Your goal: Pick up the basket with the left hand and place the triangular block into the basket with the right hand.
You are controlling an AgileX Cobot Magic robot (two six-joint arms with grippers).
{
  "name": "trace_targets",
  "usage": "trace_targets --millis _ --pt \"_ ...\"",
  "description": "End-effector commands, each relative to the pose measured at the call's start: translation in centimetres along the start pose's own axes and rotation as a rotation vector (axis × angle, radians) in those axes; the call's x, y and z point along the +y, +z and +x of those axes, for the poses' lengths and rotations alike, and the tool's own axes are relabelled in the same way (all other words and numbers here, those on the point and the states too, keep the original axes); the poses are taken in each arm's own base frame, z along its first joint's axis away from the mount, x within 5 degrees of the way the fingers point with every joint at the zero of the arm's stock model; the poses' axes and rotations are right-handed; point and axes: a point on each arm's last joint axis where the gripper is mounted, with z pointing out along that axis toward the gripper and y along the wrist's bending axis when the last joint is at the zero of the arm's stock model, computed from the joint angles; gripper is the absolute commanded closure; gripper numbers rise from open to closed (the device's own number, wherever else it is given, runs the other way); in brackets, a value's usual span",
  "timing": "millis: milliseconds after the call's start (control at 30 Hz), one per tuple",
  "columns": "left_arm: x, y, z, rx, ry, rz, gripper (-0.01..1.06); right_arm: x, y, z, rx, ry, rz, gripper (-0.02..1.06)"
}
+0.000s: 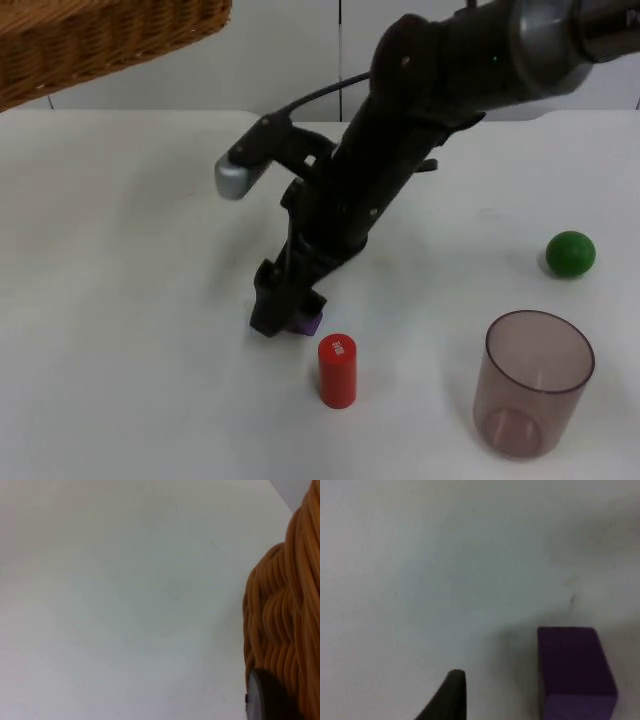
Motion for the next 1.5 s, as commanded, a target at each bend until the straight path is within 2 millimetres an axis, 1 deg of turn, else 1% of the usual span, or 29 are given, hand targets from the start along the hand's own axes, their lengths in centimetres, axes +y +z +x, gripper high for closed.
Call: trace_targets --millis 0,233,333,467,633,733,767,833,867,900,967,1033,1133,1267,1367,1400,1467 --pt "-0.4 -0.6 -0.5 -0.041 -0.021 0.04 1.05 0.6 0.5 -0.2 0.021 -0.004 -0.002 0.0" --pt "-0.4 -0.6 -0.5 -0.036 -0.018 0.031 1.05 0.8 1.5 0.7 0.069 0.024 -0.025 0.0" --pt "-0.4 -0.6 -0.5 -0.034 -0.018 0.03 1.05 0.7 1.7 0.9 0.083 0.031 -0.019 0.02" --pt "-0.3 -0.6 -0.4 -0.029 -0.012 0.02 1.05 0.6 1.7 0.8 0.075 0.031 -0.01 0.09" --pt "-0.2 -0.6 -0.4 -0.03 -0.008 0.017 1.05 0.6 1.7 0.8 0.076 0.03 -0.009 0.14" --pt "-0.2 -0.6 -0.4 -0.03 -0.008 0.017 1.05 0.6 1.7 0.8 0.076 0.03 -0.009 0.34" --pt "-0.2 -0.6 -0.4 -0.03 -0.008 0.017 1.05 0.6 1.7 0.8 0.076 0.03 -0.009 0.34" --pt "-0.2 -0.6 -0.4 -0.03 -0.008 0.017 1.05 0.6 1.7 0.7 0.073 0.032 -0.006 0.54" --pt "-0.2 -0.6 -0.4 -0.03 -0.008 0.017 1.05 0.6 1.7 0.7 0.069 0.045 -0.002 0.69" --pt "-0.2 -0.6 -0.4 -0.03 -0.008 0.017 1.05 0.6 1.7 0.7 0.069 0.045 -0.002 0.69" --pt "-0.2 -0.6 -0.4 -0.03 -0.008 0.017 1.05 0.6 1.7 0.7 0.069 0.066 -0.001 0.91" --pt "-0.2 -0.6 -0.4 -0.029 -0.008 0.015 1.05 0.6 1.7 0.7 0.07 0.1 -0.001 1.05" --pt "-0.2 -0.6 -0.4 -0.023 -0.008 0.01 1.05 0.5 1.7 0.8 0.074 0.136 -0.005 1.05" --pt "-0.1 -0.6 -0.3 -0.018 -0.008 0.006 1.05 0.0 1.0 0.8 0.066 0.203 0.005 1.05" --pt "0.0 -0.6 -0.2 -0.008 -0.008 -0.004 1.05 -1.9 -1.0 1.1 0.031 0.331 0.044 1.05" --pt "0.0 -0.6 -0.2 -0.008 -0.008 -0.004 1.05 -1.9 -1.0 1.1 0.031 0.331 0.044 1.05" --pt "0.0 -0.6 -0.2 -0.003 -0.001 -0.009 1.05 -3.4 -2.6 1.4 0.005 0.397 0.074 1.05"
